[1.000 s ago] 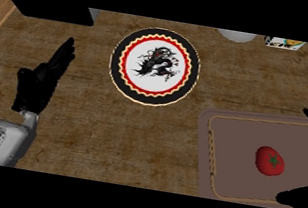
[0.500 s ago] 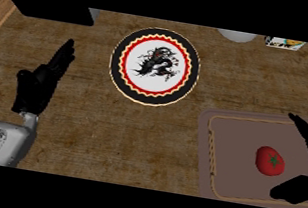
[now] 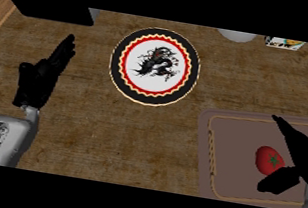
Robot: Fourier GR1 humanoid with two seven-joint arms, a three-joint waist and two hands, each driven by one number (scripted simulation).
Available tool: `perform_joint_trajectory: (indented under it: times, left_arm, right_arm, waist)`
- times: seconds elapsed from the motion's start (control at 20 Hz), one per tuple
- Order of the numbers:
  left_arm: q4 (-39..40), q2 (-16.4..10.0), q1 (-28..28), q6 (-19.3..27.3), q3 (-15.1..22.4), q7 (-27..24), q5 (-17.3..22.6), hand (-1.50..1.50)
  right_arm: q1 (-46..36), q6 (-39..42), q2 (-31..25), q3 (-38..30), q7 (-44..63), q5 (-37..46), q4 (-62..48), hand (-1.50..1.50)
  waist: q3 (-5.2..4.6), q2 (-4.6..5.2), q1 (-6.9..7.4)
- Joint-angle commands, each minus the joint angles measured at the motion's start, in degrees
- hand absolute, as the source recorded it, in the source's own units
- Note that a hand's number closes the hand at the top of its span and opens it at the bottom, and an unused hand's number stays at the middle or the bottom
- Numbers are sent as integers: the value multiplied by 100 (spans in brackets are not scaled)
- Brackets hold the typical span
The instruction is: Pick the tomato from the tray and place it in the plate
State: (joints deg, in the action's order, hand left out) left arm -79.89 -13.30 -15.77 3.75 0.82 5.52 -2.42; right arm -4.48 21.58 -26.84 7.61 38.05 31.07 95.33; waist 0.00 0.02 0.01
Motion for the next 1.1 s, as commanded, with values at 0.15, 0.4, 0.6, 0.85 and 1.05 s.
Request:
perform_joint_trajectory:
  times: [0.15, 0.4, 0.6, 0.85, 1.05]
  left_arm:
    - [144, 54, 91, -253, -164, -228, -37, 0]
    - [-223, 165, 298, -208, -218, 18, -134, 0]
    - [-406, 103, 220, -392, -281, 222, -56, 0]
    - [9, 273, 176, -269, -250, -188, -416, 0]
    - [20, 510, -136, -21, -161, 172, -498, 0]
  right_arm:
    - [-34, -260, 327, -80, -681, 590, -1028, -150]
    - [-29, -314, 439, -273, -1047, 846, -1401, -150]
    - [-77, -416, 162, -525, -1494, 974, -1145, 150]
    - [-63, -521, 609, -466, -1290, 1334, -1022, 150]
    - [-605, -1022, 697, -346, -1592, 1841, -2059, 150]
  waist:
    - [1, 3, 9]
    - [1, 0, 11]
    - [0, -4, 3]
    - [-1, -2, -9]
    - [1, 7, 17]
